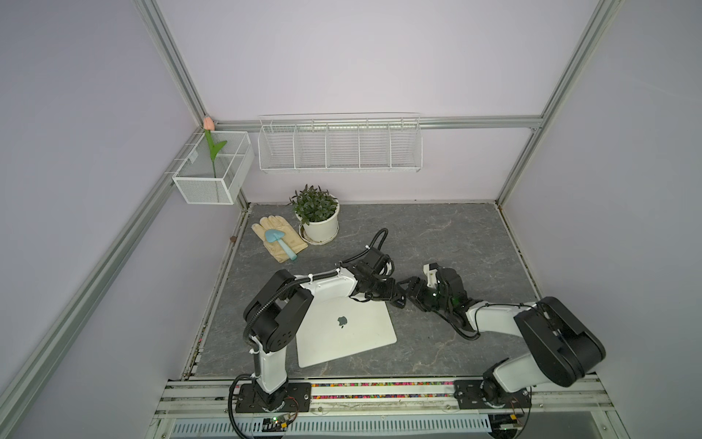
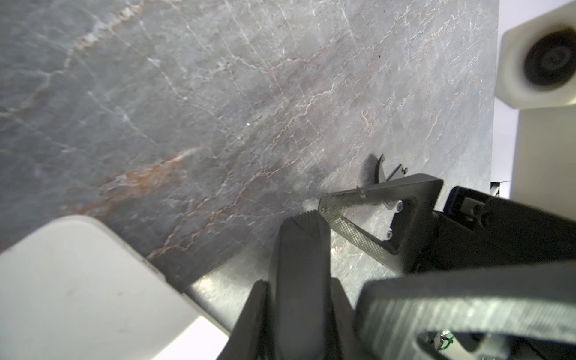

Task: Insert the wireless mouse receiver into the laptop
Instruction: Take out the USB plug from the mouse.

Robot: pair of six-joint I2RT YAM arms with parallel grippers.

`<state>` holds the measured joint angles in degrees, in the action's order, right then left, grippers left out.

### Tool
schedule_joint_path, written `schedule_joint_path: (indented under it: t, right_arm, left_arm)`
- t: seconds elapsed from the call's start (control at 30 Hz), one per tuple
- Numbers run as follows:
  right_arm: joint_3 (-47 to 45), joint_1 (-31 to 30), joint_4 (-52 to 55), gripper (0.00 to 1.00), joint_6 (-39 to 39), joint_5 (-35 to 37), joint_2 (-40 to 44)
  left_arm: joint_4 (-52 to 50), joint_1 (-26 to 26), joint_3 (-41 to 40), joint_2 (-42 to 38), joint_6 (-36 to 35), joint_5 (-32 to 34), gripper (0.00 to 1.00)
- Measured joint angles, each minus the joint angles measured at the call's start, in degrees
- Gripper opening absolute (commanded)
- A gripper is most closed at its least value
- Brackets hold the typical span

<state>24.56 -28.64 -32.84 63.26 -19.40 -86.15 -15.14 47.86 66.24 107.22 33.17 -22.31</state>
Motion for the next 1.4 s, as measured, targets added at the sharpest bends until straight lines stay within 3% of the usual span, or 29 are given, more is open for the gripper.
schedule_joint_path:
  t: [0.73, 1.4]
  right_arm:
    - [-3.37, -0.50, -8.39, 0.72, 2.91, 0.50, -2.47]
    - [-3.50, -2.01, 0.90, 0.72, 0.79, -0.63, 3.67]
  left_arm:
    - [-0.90, -0.22, 0.42, 0.00, -0.72, 0.42, 0.00]
    - [-0.68, -0.17, 0.42, 0.00, -0.68, 0.50, 0.00]
